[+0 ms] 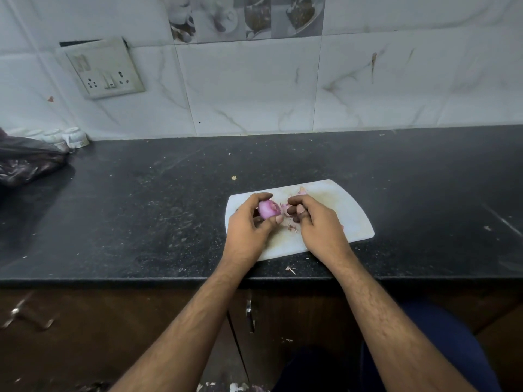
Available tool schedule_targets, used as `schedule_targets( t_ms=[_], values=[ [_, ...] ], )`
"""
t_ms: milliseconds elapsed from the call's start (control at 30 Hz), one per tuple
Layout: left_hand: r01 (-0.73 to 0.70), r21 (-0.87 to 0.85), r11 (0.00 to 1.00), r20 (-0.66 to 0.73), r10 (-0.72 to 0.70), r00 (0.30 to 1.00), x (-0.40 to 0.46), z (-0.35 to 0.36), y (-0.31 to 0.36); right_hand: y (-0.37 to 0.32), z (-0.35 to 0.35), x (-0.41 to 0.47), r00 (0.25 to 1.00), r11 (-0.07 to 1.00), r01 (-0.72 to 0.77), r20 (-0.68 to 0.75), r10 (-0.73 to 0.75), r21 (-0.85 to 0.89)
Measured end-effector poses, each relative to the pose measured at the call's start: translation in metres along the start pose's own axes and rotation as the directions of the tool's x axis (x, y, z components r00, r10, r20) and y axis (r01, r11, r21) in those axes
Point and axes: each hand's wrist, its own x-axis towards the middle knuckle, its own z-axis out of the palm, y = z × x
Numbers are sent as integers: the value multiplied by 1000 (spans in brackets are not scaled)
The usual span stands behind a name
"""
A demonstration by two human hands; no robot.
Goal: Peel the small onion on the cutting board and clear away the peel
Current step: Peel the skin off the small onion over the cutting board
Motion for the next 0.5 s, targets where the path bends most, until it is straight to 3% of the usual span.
schedule_targets(
  t_ms=[233,333,433,500],
  values=[
    [19,129,992,-146,0,989,3,0,-4,2,2,2,998,996,33,-47,-37,-81],
    [14,171,985,-161,14,987,2,2,-5,2,-1,4,982,995,41,-182,-57,-91],
    [5,196,980,-133,21,991,2,2,-7,6,-12,16,953,993,-38,-304,2,-112],
    [15,193,981,-134,11,991,3,3,-9,12,-21,37,969,984,-129,-225,99,-124]
  ],
)
